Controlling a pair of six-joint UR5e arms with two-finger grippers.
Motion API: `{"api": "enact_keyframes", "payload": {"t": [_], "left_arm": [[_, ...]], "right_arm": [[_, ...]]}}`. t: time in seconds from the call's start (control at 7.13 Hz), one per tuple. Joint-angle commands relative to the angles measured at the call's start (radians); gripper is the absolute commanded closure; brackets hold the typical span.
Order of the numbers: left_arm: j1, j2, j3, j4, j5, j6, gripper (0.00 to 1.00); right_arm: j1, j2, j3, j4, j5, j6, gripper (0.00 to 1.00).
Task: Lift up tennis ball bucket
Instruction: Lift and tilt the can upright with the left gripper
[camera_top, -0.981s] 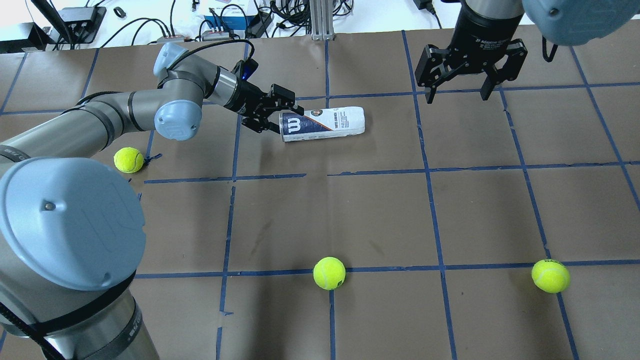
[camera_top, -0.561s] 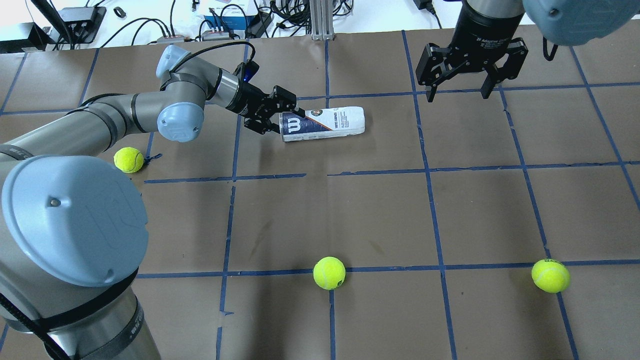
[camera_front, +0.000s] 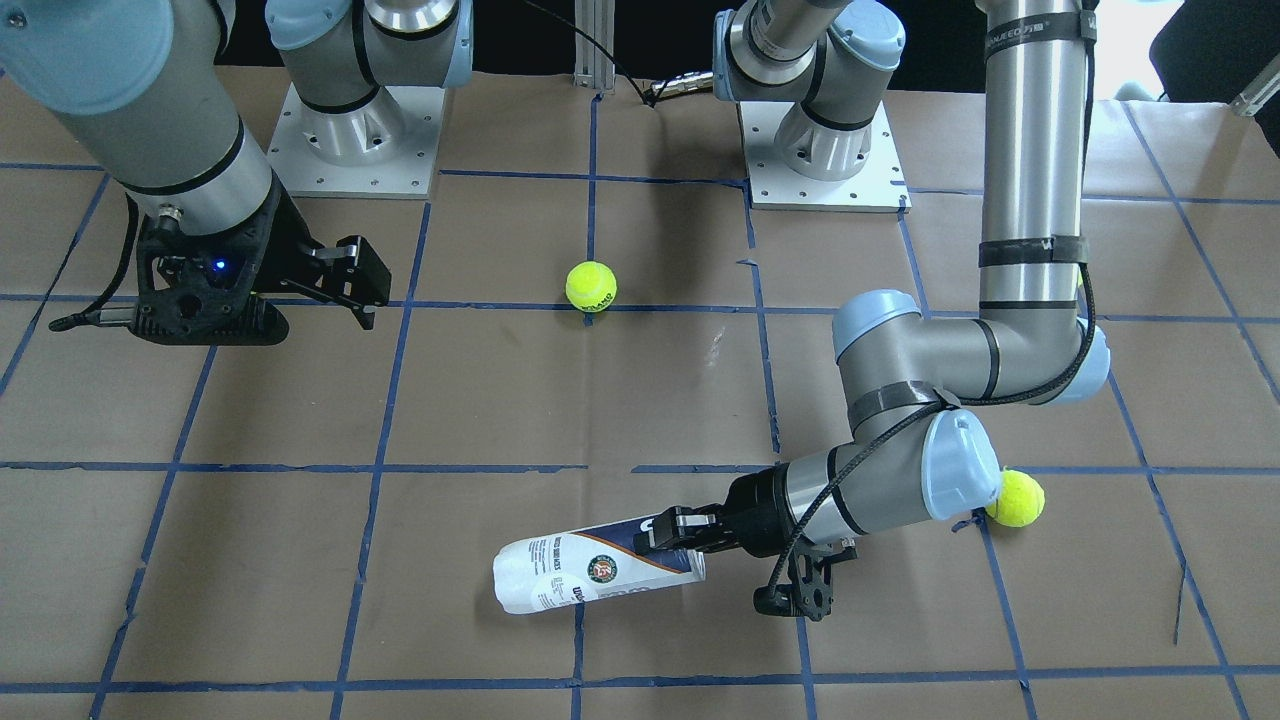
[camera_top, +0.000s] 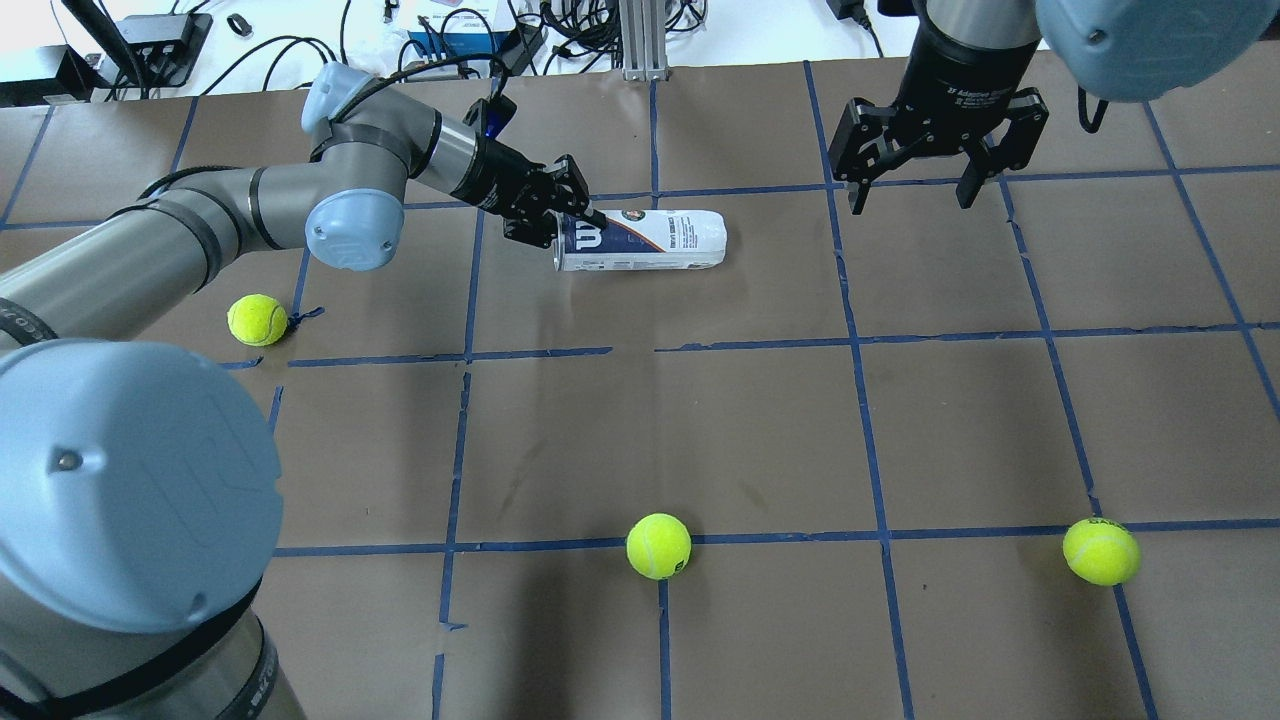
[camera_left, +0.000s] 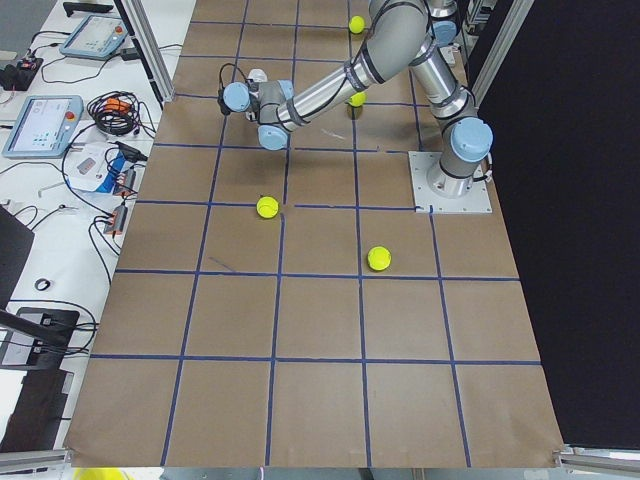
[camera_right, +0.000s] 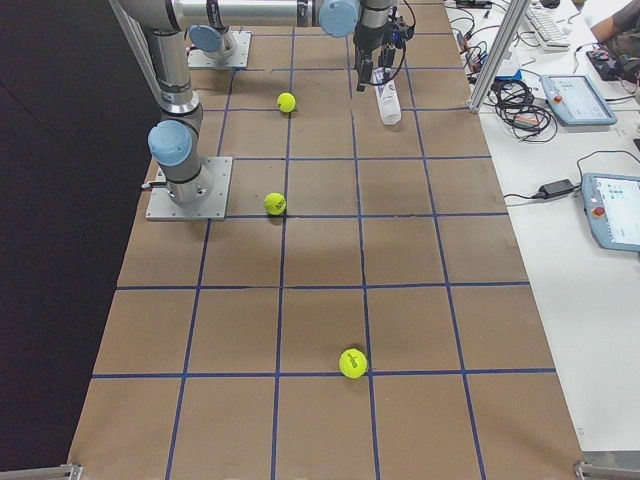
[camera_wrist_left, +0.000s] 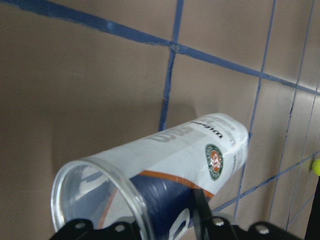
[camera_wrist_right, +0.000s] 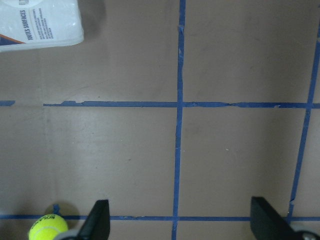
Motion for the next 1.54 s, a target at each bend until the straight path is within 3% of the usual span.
{"api": "enact_keyframes", "payload": {"t": [0.0,0.14,0.28,0.56,0.7,0.84,0.98,1.4], "left_arm": [[-0.027,0.112,0.006,-0.013,0.003,-0.169,0.8],[-0.05,0.163,0.018,-0.013,0.007,-0.254,0.88],[-0.067,0.194,0.022,-0.012,0.095,-0.298,0.95],[-0.134,0.211,0.106,-0.065,0.325,-0.3,0.97],[-0.171,0.213,0.178,-0.14,0.498,-0.29,0.97],[-0.191,0.204,0.238,-0.2,0.55,-0.279,0.97],[-0.193,0.2,0.283,-0.282,0.588,-0.243,0.97],[-0.234,0.171,0.39,-0.571,0.818,0.113,0.97]], "right_arm": [[0.005,-0.029,0.008,-0.082,-0.146,-0.026,0.0],[0.016,-0.032,0.013,-0.085,-0.093,-0.01,0.0],[0.016,-0.026,0.022,-0.078,0.024,0.008,0.0],[0.015,-0.029,0.019,-0.024,0.032,0.028,0.0],[0.015,-0.028,0.022,-0.022,0.036,0.04,0.0],[0.015,-0.034,0.022,-0.012,0.073,0.068,0.0],[0.016,-0.035,0.022,0.004,0.084,0.094,0.0],[0.016,-0.028,0.025,-0.003,0.072,0.096,0.0]]}}
